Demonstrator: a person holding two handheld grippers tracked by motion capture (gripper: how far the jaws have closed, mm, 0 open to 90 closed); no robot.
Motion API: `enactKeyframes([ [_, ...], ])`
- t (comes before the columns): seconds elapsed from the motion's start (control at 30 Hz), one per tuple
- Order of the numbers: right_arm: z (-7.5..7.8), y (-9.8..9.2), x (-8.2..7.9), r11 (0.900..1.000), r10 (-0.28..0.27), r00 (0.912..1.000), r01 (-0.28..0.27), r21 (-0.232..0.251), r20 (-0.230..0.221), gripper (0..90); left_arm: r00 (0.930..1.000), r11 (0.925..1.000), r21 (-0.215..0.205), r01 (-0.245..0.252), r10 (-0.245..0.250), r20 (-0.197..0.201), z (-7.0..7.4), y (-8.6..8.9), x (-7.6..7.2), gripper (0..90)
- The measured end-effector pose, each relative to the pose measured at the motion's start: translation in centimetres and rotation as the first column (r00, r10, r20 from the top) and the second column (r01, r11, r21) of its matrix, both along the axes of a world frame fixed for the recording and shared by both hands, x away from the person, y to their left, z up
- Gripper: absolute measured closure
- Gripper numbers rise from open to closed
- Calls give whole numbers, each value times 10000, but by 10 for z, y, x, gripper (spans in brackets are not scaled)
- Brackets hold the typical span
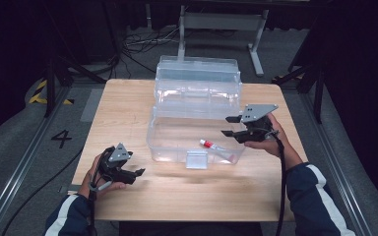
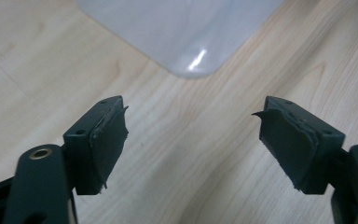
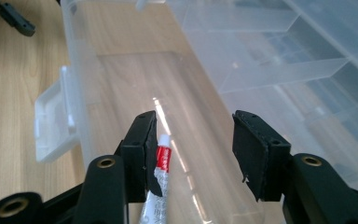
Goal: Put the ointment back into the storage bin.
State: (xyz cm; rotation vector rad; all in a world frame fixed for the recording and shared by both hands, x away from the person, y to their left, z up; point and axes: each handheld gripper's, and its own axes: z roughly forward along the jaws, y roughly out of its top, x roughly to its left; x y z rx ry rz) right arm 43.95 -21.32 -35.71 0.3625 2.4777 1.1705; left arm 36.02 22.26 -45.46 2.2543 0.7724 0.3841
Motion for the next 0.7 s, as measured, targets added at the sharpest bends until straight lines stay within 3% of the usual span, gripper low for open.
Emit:
enactKeyframes([
  [0.1, 10, -4, 0, 9997, -187, 9994, 181, 190, 300, 472, 9996, 9999, -73, 131, -129, 246, 12, -4, 0, 244],
  [0.37, 35, -4, 15, 9971, -753, 9933, 745, 128, 872, 401, 9916, 9974, 289, 657, -685, 1100, 42, -28, -4, 263],
  [0.53, 49, -2, 33, 9925, -1199, 9879, 1215, -103, 989, 378, 9858, 9946, 398, 959, -1004, 1347, 51, -39, -1, 278],
  [0.7, 56, 3, 53, 9895, -1418, 9859, 1436, -151, 885, 378, 9816, 9894, 604, 1320, -1390, 1308, 55, -52, 5, 297],
])
